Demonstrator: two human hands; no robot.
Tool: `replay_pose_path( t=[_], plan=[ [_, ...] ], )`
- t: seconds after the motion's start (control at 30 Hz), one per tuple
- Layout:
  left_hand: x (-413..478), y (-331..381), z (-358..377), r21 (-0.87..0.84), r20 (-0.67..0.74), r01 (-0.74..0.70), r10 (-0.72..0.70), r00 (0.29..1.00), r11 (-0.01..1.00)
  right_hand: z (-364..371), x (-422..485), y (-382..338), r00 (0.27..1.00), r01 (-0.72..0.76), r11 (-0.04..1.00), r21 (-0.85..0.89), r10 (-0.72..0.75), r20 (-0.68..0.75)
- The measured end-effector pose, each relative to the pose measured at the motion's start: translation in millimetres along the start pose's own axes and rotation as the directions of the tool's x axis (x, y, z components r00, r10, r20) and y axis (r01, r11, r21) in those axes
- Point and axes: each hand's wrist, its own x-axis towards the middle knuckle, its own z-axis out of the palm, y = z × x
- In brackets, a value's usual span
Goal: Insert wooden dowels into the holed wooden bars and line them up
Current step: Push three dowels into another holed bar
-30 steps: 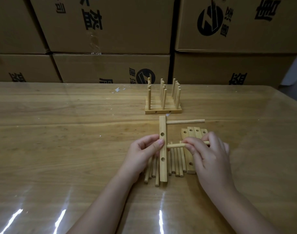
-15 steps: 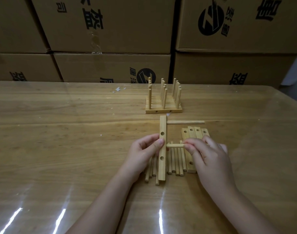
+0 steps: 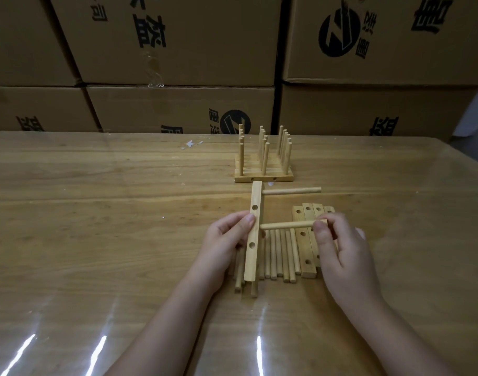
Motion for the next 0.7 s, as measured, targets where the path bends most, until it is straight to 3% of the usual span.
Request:
replay_pose_path(
  t=[0.27,0.7],
  plan=[
    [-2.8,3.2,0.9,-0.019,0.017,0.010,-0.009,1.000,1.000,0.7,3.1,5.3,0.993,-0.034,0.987,0.155,0.015,0.120],
    [-3.7,7.1,3.4,-0.001,-0.013,0.044,-0.044,0.999,0.999,3.9,0.9,7.1,0.989,-0.016,0.987,0.158,-0.007,0.148]
  ],
)
